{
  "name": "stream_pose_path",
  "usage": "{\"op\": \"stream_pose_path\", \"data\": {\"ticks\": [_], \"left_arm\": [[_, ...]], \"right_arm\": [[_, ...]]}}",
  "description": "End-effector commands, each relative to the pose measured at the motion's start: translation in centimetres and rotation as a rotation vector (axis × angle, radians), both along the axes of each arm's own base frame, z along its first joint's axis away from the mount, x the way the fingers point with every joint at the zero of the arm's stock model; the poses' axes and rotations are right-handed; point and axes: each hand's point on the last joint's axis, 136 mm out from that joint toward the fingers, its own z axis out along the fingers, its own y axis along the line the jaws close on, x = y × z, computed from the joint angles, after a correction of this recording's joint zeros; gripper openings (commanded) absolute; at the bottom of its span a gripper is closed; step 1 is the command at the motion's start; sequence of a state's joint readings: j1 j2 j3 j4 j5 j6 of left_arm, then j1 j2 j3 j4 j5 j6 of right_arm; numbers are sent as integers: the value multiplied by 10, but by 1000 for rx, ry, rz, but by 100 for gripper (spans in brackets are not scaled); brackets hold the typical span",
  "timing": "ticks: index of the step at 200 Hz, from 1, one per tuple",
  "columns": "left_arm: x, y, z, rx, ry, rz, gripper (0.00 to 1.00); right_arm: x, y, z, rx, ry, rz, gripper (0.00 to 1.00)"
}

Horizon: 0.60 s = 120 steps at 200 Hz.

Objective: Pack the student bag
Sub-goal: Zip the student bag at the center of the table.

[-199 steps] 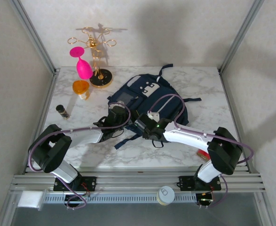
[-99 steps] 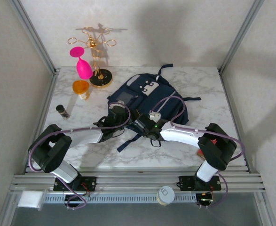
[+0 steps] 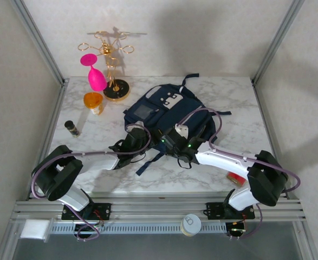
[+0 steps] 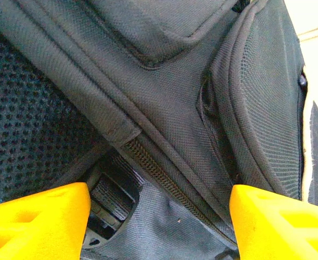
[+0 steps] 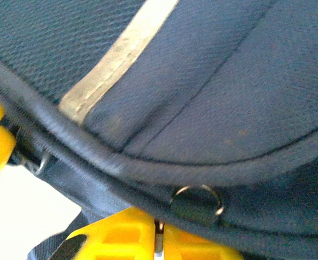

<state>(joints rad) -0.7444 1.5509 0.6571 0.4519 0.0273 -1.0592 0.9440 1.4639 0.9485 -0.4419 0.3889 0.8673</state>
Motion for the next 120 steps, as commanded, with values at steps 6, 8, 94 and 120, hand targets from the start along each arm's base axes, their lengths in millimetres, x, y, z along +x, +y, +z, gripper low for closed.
{"op": "stream_pose_path", "data": {"ticks": [6,8,94,120], "left_arm": [[12,2,-1,-55,-13,102,66],[13,3,-1,-52,-14,108,66],[47,46,4,91,-66,275,19],[57,57,4,132,-58,225,17]], "right_arm": [[-9,-4,6,-34,20,94,6],[-9,-5,6,-39,22,93,6],[-15,-63,4,-164,34,31,0],[-13,-82,12,-254,-1,37,0]]}}
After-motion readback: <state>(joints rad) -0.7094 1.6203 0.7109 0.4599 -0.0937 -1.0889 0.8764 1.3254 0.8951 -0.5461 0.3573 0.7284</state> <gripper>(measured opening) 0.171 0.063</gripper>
